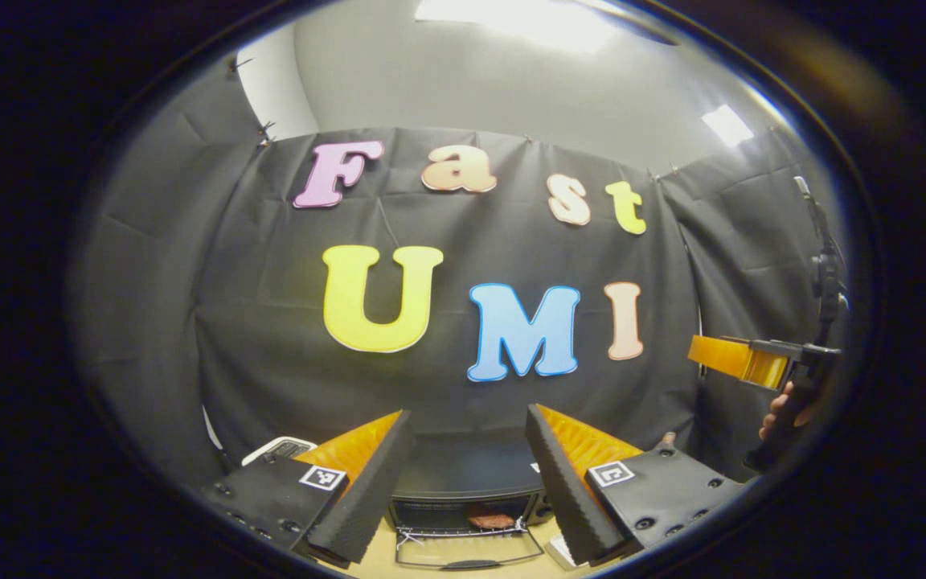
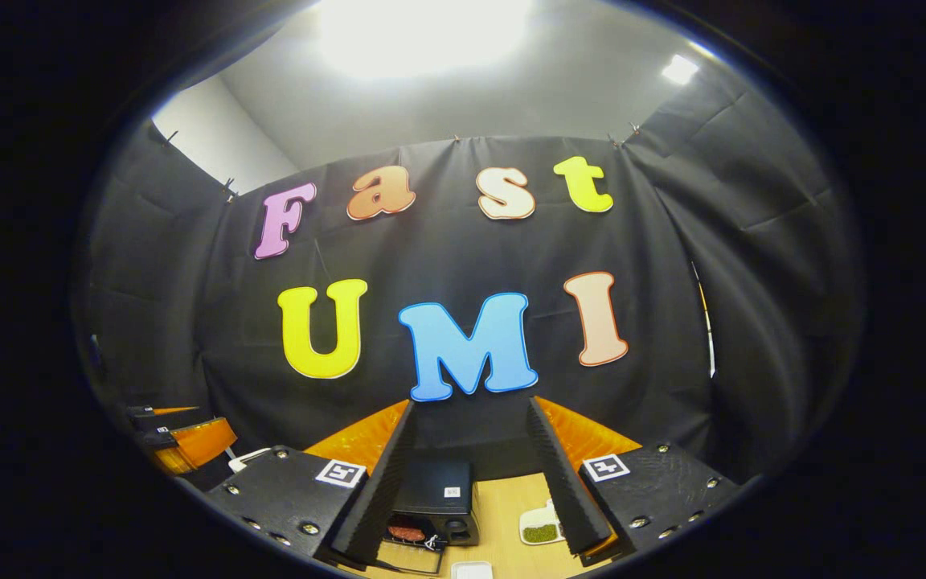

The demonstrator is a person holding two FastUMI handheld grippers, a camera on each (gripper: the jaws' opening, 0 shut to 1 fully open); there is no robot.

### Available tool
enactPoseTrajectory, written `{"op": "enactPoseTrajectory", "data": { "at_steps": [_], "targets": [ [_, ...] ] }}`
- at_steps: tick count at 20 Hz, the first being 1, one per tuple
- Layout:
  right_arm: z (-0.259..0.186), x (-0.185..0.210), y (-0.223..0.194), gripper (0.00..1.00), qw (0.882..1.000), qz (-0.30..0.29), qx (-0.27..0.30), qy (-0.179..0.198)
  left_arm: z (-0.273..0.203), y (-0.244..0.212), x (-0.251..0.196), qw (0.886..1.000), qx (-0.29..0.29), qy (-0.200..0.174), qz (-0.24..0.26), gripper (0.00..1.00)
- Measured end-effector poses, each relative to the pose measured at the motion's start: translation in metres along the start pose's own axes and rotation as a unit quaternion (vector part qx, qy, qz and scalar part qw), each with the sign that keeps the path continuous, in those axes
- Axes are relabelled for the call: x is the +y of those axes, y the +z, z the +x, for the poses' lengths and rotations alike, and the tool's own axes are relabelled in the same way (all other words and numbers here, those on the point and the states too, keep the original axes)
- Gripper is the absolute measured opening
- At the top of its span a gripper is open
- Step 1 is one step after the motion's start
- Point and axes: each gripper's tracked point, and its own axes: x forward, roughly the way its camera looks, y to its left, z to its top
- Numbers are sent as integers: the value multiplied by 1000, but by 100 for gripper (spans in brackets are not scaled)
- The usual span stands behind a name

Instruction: Open the electric oven with the left hand, put the food in, and close the electric oven.

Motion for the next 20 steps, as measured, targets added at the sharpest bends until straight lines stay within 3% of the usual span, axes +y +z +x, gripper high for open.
{"op": "enactPoseTrajectory", "data": {
  "at_steps": [3, 4, 8, 9, 14, 15, 19, 20],
  "targets": [
    [1, -12, -5, 83, 1000, 9, 11, -9, 11, -38, -2, 999, 53, -2, -2, 98],
    [3, -15, -7, 83, 1000, 11, 15, -11, 14, -52, -3, 997, 76, -3, -2, 94],
    [10, -26, -17, 83, 999, 19, 31, -15, 17, -114, -7, 987, 157, -6, -31, 98],
    [11, -29, -20, 83, 999, 21, 34, -15, 18, -132, -6, 983, 179, -4, -36, 94],
    [22, -36, -34, 83, 998, 34, 58, -13, 8, -213, -10, 961, 273, -6, -27, 97],
    [25, -38, -39, 83, 997, 34, 66, -13, 2, -232, -12, 956, 292, -8, -30, 92],
    [22, -42, -59, 84, 994, 45, 95, -12, -20, -307, -12, 924, 377, 6, -61, 98],
    [21, -44, -64, 84, 993, 47, 103, -14, -26, -324, -11, 915, 398, 11, -69, 95]
  ]
}}
